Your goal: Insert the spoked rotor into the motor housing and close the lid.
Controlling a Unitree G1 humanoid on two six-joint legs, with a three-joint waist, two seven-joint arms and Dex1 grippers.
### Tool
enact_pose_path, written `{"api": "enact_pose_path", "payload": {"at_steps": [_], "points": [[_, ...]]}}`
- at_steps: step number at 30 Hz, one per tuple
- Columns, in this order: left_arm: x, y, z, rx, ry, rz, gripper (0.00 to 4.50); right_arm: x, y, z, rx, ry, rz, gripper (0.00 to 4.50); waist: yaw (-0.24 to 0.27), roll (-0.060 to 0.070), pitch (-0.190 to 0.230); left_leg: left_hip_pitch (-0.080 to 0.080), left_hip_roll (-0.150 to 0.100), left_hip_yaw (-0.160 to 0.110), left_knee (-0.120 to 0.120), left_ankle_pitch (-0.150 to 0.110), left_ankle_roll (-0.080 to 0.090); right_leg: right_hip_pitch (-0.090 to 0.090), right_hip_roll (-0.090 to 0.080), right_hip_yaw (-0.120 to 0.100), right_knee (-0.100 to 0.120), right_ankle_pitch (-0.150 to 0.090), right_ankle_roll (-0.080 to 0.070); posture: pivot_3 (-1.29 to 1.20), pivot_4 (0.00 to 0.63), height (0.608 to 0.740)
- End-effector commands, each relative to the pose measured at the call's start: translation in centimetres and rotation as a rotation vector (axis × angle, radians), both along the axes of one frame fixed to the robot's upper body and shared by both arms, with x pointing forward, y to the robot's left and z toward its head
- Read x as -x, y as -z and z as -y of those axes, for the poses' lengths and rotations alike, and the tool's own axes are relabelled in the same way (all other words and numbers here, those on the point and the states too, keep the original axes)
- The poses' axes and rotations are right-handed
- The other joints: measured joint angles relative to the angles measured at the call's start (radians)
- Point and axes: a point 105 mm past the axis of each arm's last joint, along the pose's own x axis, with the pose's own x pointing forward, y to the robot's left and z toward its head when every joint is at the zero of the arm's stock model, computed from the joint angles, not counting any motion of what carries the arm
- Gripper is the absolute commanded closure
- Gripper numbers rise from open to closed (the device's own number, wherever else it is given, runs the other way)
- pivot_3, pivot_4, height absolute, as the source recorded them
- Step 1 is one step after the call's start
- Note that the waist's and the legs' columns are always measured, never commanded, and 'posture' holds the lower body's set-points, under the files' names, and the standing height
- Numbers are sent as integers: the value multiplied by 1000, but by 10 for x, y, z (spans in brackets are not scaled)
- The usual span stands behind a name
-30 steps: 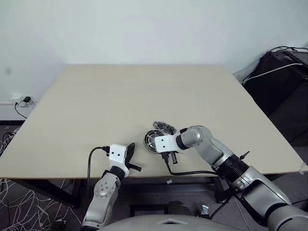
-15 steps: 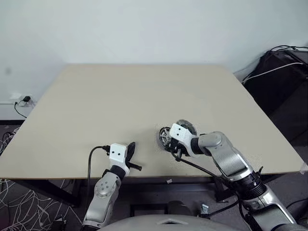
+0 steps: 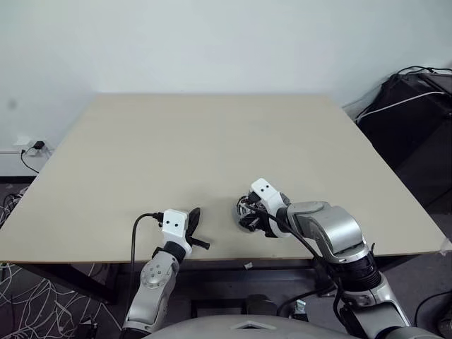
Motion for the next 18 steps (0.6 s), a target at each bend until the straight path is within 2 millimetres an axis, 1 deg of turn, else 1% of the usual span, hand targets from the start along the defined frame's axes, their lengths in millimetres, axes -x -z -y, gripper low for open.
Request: {"api": "enact_pose_path", "payload": {"at_steps": [1,5,10,15,16,17,18], "points": [[-2,-7,4,18,8,27,4500,-11,-14,-3,-12,5,71,4414,-2,0,0,0,0,0,0,0,0,0,0,0,0,0,0,0,0,740],[-2,-7,5,21,11,23,4500,-16,-13,-13,-39,25,67,4414,-5,0,0,0,0,0,0,0,0,0,0,0,0,0,0,0,0,740],[-2,-7,6,22,13,23,4500,-23,-6,-28,-59,67,50,4414,-11,0,0,0,0,0,0,0,0,0,1,0,0,0,1,0,0,740],[-2,-7,6,21,15,22,4500,-28,0,-42,-76,96,49,4414,-27,0,0,1,1,0,0,0,0,1,1,0,0,1,1,0,0,740],[-2,-7,6,21,15,22,4500,-29,0,-45,-80,102,53,3692,-31,0,0,1,1,0,0,0,0,1,1,0,0,1,1,0,0,740],[-2,-7,6,20,15,22,4500,-30,0,-49,-88,106,55,3481,-34,0,0,1,1,0,0,0,0,1,1,0,1,1,2,0,0,740],[-2,-7,6,20,15,22,4500,-31,0,-52,-92,109,56,3100,-34,0,0,1,1,0,0,0,0,1,1,0,1,1,2,0,0,740]]}}
